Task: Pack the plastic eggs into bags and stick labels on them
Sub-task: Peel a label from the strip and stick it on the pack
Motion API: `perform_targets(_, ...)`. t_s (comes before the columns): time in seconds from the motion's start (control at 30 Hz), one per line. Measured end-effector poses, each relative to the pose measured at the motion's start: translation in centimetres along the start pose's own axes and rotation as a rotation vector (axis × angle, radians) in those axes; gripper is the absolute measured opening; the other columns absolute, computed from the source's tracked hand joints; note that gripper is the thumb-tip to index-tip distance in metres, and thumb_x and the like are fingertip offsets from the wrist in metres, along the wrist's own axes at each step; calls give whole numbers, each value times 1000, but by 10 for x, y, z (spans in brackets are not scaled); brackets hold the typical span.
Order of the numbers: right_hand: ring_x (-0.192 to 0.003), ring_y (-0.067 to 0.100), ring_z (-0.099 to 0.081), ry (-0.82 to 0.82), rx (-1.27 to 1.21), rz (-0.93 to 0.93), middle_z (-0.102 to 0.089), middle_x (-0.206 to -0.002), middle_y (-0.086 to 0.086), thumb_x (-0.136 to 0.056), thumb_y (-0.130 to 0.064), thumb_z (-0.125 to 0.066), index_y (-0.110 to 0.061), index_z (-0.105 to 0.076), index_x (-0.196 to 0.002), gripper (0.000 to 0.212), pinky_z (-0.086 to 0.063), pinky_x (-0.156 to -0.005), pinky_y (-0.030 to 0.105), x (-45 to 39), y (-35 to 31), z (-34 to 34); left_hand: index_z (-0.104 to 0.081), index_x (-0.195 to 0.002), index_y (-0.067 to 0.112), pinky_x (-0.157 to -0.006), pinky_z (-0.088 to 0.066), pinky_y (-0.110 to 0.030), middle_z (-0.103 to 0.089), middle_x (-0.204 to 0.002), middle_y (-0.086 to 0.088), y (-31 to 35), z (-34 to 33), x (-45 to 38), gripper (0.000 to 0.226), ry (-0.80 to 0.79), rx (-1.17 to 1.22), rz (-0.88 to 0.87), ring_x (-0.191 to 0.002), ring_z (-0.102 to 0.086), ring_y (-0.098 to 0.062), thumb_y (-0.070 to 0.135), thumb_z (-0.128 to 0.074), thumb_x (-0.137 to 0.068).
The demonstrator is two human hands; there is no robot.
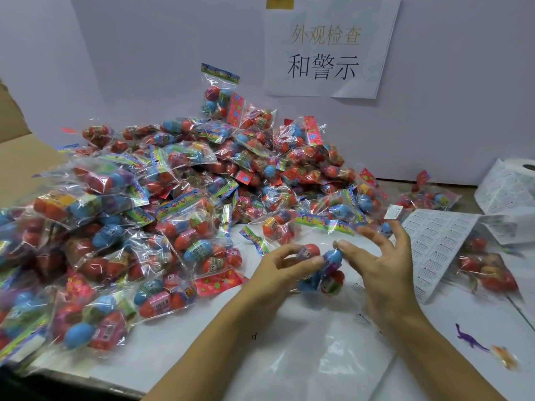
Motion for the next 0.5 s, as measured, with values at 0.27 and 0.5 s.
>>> perform_targets(0.27, -89, -6, -70, -144, 45, -74, -57, -125, -9, -73, -15, -87, -38, -41, -138, 84, -54, -75, 22, 3, 7, -16, -75, -99, 21, -65, -61, -38, -76, -100, -9, 2, 2, 1, 24, 41, 50, -11, -89, -76, -29, 40, -73, -85)
perform_targets(0.5, -100, 8, -64, -122, 39, -72, -61, -120, -21, -70, -15, -89, -36, -31, -149, 100, -47, -93, 36, 4, 2, -15, -81, -102, 25, -74, -63, -45, -78, -105, -3, -2, 9, -3, 19, 107, 57, 20, -95, -75, -25, 36, -68, -94)
Point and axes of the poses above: each hand's wrist, its own x-axis away from the middle knuckle, its own z-axis out of the back of the hand, y = z × x, the point moved 10 cm from there along -x, towards the middle knuckle
